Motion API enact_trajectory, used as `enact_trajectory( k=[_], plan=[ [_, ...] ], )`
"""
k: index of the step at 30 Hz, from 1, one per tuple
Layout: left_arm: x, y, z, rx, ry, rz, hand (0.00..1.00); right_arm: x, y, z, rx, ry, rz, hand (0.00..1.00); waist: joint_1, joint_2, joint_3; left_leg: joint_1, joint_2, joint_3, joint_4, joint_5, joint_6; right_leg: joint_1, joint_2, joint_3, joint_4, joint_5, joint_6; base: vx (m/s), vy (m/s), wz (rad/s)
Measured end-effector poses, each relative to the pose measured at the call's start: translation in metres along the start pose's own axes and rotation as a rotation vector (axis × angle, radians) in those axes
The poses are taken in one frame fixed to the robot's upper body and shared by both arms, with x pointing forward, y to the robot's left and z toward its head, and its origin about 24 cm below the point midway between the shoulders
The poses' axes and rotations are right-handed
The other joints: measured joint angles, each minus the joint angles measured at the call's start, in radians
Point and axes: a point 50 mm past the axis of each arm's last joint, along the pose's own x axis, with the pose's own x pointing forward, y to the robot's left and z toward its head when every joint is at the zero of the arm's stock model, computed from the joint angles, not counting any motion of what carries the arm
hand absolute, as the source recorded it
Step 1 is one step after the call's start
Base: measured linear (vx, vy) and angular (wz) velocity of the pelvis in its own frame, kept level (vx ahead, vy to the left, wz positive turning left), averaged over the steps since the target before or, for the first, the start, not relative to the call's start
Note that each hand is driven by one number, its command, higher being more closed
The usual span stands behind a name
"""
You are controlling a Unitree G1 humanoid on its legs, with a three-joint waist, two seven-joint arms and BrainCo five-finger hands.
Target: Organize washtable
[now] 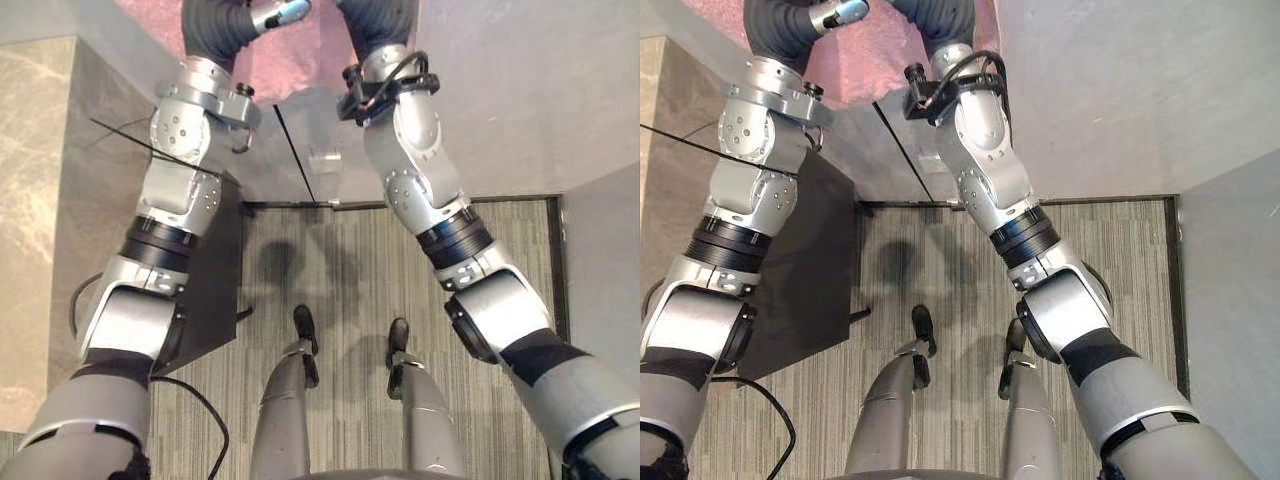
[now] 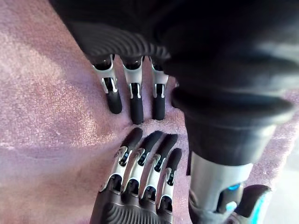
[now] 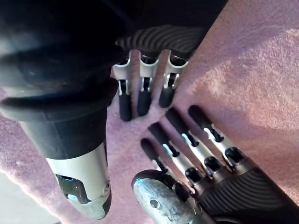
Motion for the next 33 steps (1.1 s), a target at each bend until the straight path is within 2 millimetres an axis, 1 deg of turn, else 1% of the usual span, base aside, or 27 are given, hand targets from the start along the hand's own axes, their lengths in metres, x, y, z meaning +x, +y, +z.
enact_trajectory(
  k=[5, 9, 11, 12, 13, 14, 15, 16, 17, 18, 19, 20, 21, 22, 24, 25, 26, 27, 28, 29, 30, 31, 32, 33],
  plan=[
    [0.0, 0.0, 0.001, 0.002, -0.002, 0.002, 0.0, 0.001, -0.003, 0.002, -0.015, -0.001, 0.006, 0.0, 0.001, 0.0, 0.002, 0.012, 0.001, -0.006, -0.06, 0.038, -0.012, 0.0, 0.009, -0.016, -0.015, 0.007, -0.01, 0.0, -0.058, 0.06],
    [-0.003, 0.002, -0.002, 0.009, 0.007, 0.018, 0.0, -0.004, -0.008, -0.002, -0.033, 0.019, 0.007, 0.0, -0.002, 0.0, 0.002, 0.03, 0.001, -0.003, -0.073, 0.045, -0.013, 0.007, 0.011, -0.012, -0.016, 0.007, -0.011, 0.03, -0.049, -0.02],
    [-0.016, 0.006, -0.013, 0.028, 0.045, 0.039, 0.0, -0.023, -0.022, -0.019, -0.034, 0.08, -0.025, 0.0, -0.006, 0.0, 0.002, 0.058, 0.002, -0.001, -0.077, 0.044, -0.013, 0.036, 0.014, -0.01, -0.024, 0.007, -0.011, 0.07, -0.052, -0.03],
    [-0.034, 0.011, -0.023, 0.036, 0.078, 0.08, 0.0, -0.047, -0.035, -0.03, -0.036, 0.122, -0.06, 0.0, -0.007, -0.001, 0.002, 0.077, 0.005, 0.006, -0.076, 0.043, -0.013, 0.059, 0.018, -0.009, -0.035, 0.007, -0.011, 0.07, -0.046, -0.04],
    [-0.045, 0.013, -0.029, 0.025, 0.092, 0.111, 0.0, -0.062, -0.041, -0.034, -0.031, 0.135, -0.079, 0.0, -0.006, -0.001, 0.001, 0.084, 0.006, 0.009, -0.076, 0.042, -0.014, 0.066, 0.018, -0.007, -0.035, 0.006, -0.011, 0.08, -0.054, -0.05],
    [-0.071, 0.019, -0.043, 0.015, 0.148, 0.179, 0.0, -0.094, -0.054, -0.041, -0.04, 0.169, -0.125, 0.0, -0.007, -0.001, 0.001, 0.102, 0.007, 0.012, -0.076, 0.031, -0.014, 0.083, 0.018, -0.006, -0.036, -0.001, -0.009, 0.05, -0.032, -0.03],
    [-0.088, 0.021, -0.053, 0.011, 0.193, 0.215, 0.0, -0.112, -0.061, -0.044, -0.046, 0.19, -0.154, 0.0, -0.006, -0.001, 0.001, 0.112, 0.007, 0.013, -0.076, 0.029, -0.015, 0.093, 0.018, -0.006, -0.036, -0.004, -0.008, 0.07, -0.035, -0.01],
    [-0.116, 0.023, -0.07, 0.007, 0.28, 0.269, 0.0, -0.142, -0.071, -0.049, -0.064, 0.233, -0.208, 0.0, -0.008, -0.001, 0.001, 0.132, 0.007, 0.018, -0.075, 0.02, -0.02, 0.115, 0.018, -0.007, -0.036, -0.012, -0.007, 0.08, -0.026, 0.05],
    [-0.159, 0.023, -0.089, -0.004, 0.41, 0.333, 0.0, -0.183, -0.083, -0.054, -0.085, 0.301, -0.272, 0.0, -0.014, -0.002, 0.001, 0.167, 0.007, 0.019, -0.072, 0.007, -0.019, 0.151, 0.017, -0.008, -0.036, -0.024, -0.006, 0.11, -0.028, 0.08],
    [-0.204, 0.019, -0.103, -0.009, 0.541, 0.383, 0.0, -0.221, -0.089, -0.055, -0.102, 0.371, -0.32, 0.0, -0.021, -0.002, 0.001, 0.203, 0.007, 0.018, -0.064, -0.01, -0.025, 0.191, 0.015, -0.009, -0.032, -0.04, -0.003, 0.1, -0.021, 0.09],
    [-0.226, 0.017, -0.107, -0.01, 0.601, 0.408, 0.0, -0.238, -0.09, -0.053, -0.11, 0.397, -0.34, 0.0, -0.029, -0.003, 0.0, 0.219, 0.008, 0.016, -0.056, -0.02, -0.025, 0.211, 0.014, -0.01, -0.028, -0.048, -0.004, 0.12, -0.023, 0.05],
    [-0.278, 0.01, -0.111, -0.007, 0.733, 0.474, 0.0, -0.276, -0.088, -0.049, -0.128, 0.467, -0.365, 0.0, -0.036, -0.009, -0.003, 0.265, 0.01, 0.019, -0.035, -0.053, -0.03, 0.251, 0.01, -0.007, -0.004, -0.08, -0.002, 0.1, -0.018, 0.04],
    [-0.297, 0.006, -0.111, -0.013, 0.783, 0.498, 0.0, -0.292, -0.087, -0.046, -0.134, 0.501, -0.378, 0.0, -0.035, -0.011, -0.004, 0.284, 0.01, 0.019, -0.03, -0.069, -0.037, 0.271, 0.007, -0.007, 0.008, -0.097, 0.001, 0.09, -0.018, 0.05],
    [-0.323, 0.0, -0.11, -0.013, 0.858, 0.524, 0.0, -0.314, -0.086, -0.045, -0.15, 0.562, -0.393, 0.0, -0.037, -0.016, -0.008, 0.311, 0.01, 0.018, -0.02, -0.087, -0.039, 0.295, 0.004, -0.008, 0.024, -0.118, 0.001, 0.05, -0.024, 0.07],
    [-0.385, -0.015, -0.101, -0.021, 1.033, 0.599, 0.0, -0.371, -0.077, -0.048, -0.131, 0.743, -0.457, 0.0, -0.037, -0.039, -0.047, 0.369, 0.012, 0.011, -0.014, -0.108, -0.05, 0.346, 0.002, -0.011, 0.054, -0.163, 0.005, 0.09, -0.072, 0.1],
    [-0.399, -0.018, -0.099, -0.027, 1.079, 0.622, 0.0, -0.383, -0.075, -0.05, -0.121, 0.782, -0.484, 0.0, -0.037, -0.045, -0.056, 0.384, 0.011, 0.008, -0.015, -0.109, -0.052, 0.36, 0.002, -0.013, 0.059, -0.174, 0.007, 0.11, -0.097, 0.16],
    [-0.431, -0.026, -0.096, -0.04, 1.188, 0.672, 0.0, -0.407, -0.072, -0.055, -0.101, 0.863, -0.543, 0.0, -0.037, -0.057, -0.067, 0.422, 0.008, -0.001, -0.022, -0.108, -0.051, 0.393, 0.001, -0.018, 0.074, -0.188, -0.003, 0.07, -0.089, 0.24],
    [-0.462, -0.035, -0.093, -0.061, 1.304, 0.736, 0.0, -0.43, -0.069, -0.059, -0.077, 0.942, -0.6, 0.0, -0.038, -0.069, -0.085, 0.445, 0.002, -0.009, -0.03, -0.106, -0.054, 0.412, -0.004, -0.028, 0.095, -0.209, -0.004, 0.06, -0.09, 0.28],
    [-0.476, -0.04, -0.091, -0.075, 1.358, 0.766, 0.0, -0.441, -0.068, -0.061, -0.066, 0.975, -0.628, 0.0, -0.038, -0.075, -0.099, 0.45, -0.004, -0.014, -0.037, -0.104, -0.054, 0.414, -0.009, -0.034, 0.106, -0.219, -0.008, 0.05, -0.086, 0.38],
    [-0.5, -0.051, -0.087, -0.106, 1.451, 0.82, 0.0, -0.458, -0.067, -0.061, -0.055, 1.033, -0.678, 0.0, -0.038, -0.088, -0.121, 0.463, -0.02, -0.031, -0.06, -0.093, -0.059, 0.413, -0.02, -0.047, 0.129, -0.238, -0.009, 0.04, -0.067, 0.34],
    [-0.51, -0.058, -0.085, -0.122, 1.492, 0.84, 0.0, -0.466, -0.067, -0.061, -0.053, 1.062, -0.701, 0.0, -0.038, -0.093, -0.128, 0.469, -0.026, -0.036, -0.071, -0.085, -0.061, 0.414, -0.027, -0.053, 0.137, -0.246, -0.012, 0.04, -0.079, 0.38],
    [-0.527, -0.071, -0.082, -0.16, 1.574, 0.88, 0.0, -0.483, -0.068, -0.063, -0.065, 1.134, -0.736, 0.0, -0.039, -0.098, -0.15, 0.477, -0.031, -0.042, -0.093, -0.074, -0.062, 0.411, -0.034, -0.063, 0.149, -0.256, -0.016, 0.02, -0.065, 0.28],
    [-0.536, -0.079, -0.078, -0.191, 1.597, 0.945, 0.0, -0.494, -0.069, -0.063, -0.086, 1.188, -0.754, 0.0, -0.037, -0.098, -0.17, 0.478, -0.029, -0.055, -0.108, -0.065, -0.068, 0.412, -0.036, -0.072, 0.147, -0.256, -0.019, 0.01, -0.086, 0.25],
    [-0.54, -0.079, -0.077, -0.192, 1.61, 0.971, 0.0, -0.505, -0.068, -0.064, -0.105, 1.24, -0.772, 0.0, -0.033, -0.102, -0.182, 0.495, -0.031, -0.06, -0.126, -0.06, -0.073, 0.413, -0.048, -0.086, 0.137, -0.249, -0.031, 0.01, -0.059, 0.15]
  ],
)
